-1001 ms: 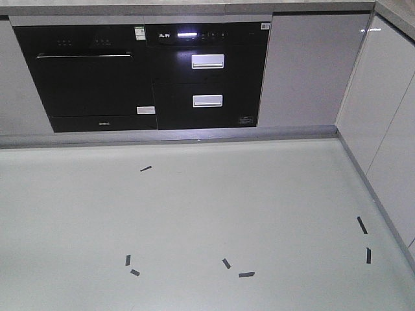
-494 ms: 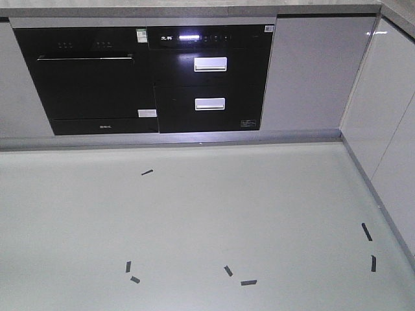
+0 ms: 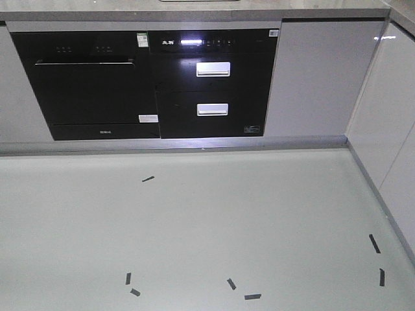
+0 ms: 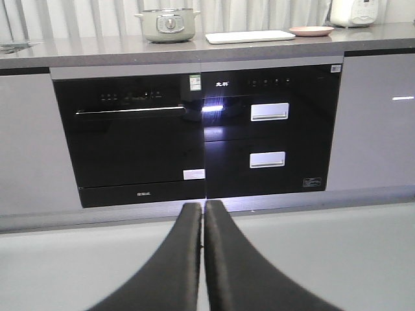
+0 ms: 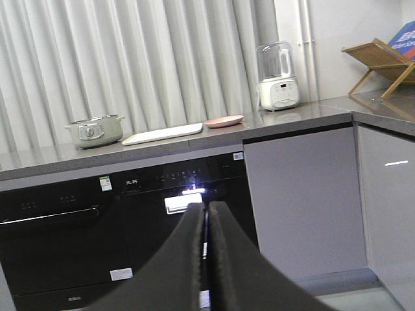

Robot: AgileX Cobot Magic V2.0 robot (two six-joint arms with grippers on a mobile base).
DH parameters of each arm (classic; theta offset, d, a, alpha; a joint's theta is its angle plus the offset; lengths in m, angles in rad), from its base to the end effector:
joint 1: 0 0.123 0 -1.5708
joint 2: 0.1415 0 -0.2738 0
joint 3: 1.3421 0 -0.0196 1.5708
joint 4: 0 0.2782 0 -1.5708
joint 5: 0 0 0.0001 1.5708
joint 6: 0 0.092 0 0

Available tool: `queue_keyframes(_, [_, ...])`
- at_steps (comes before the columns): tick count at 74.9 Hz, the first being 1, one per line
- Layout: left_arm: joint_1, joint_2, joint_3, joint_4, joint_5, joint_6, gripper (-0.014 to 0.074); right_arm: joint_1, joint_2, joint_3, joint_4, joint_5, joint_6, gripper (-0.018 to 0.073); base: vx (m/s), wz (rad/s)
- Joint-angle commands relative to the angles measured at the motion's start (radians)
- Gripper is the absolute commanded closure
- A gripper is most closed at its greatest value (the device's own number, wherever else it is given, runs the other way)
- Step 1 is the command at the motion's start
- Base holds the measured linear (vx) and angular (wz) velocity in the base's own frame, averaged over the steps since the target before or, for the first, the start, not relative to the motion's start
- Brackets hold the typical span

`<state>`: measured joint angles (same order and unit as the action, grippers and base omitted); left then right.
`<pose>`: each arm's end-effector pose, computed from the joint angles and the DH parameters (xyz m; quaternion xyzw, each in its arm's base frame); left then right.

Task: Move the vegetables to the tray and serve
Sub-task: 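Drive the base toward the countertop with both grippers closed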

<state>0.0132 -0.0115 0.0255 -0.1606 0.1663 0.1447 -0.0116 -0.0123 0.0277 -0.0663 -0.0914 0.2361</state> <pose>0.0961 -0.0012 0.1899 -0.0010 0.7385 -0.0100 0.6742 0.0954 -0.0006 0.2126 0.0564 0.6447 0.0623 0.7598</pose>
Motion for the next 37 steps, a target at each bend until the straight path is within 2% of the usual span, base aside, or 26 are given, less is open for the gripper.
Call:
queue_keyframes(1, [0.001, -0.013, 0.022, -0.003, -0.071, -0.009, 0.0602, 0.0, -0.005, 0.016, -0.011, -0.074, -0.007, 0.0562, 0.07, 0.12])
queue_keyframes(37, [0.001, -0.013, 0.022, -0.003, -0.071, -0.009, 0.0602, 0.0, -0.005, 0.016, -0.011, -0.074, -0.007, 0.0562, 0.07, 0.07])
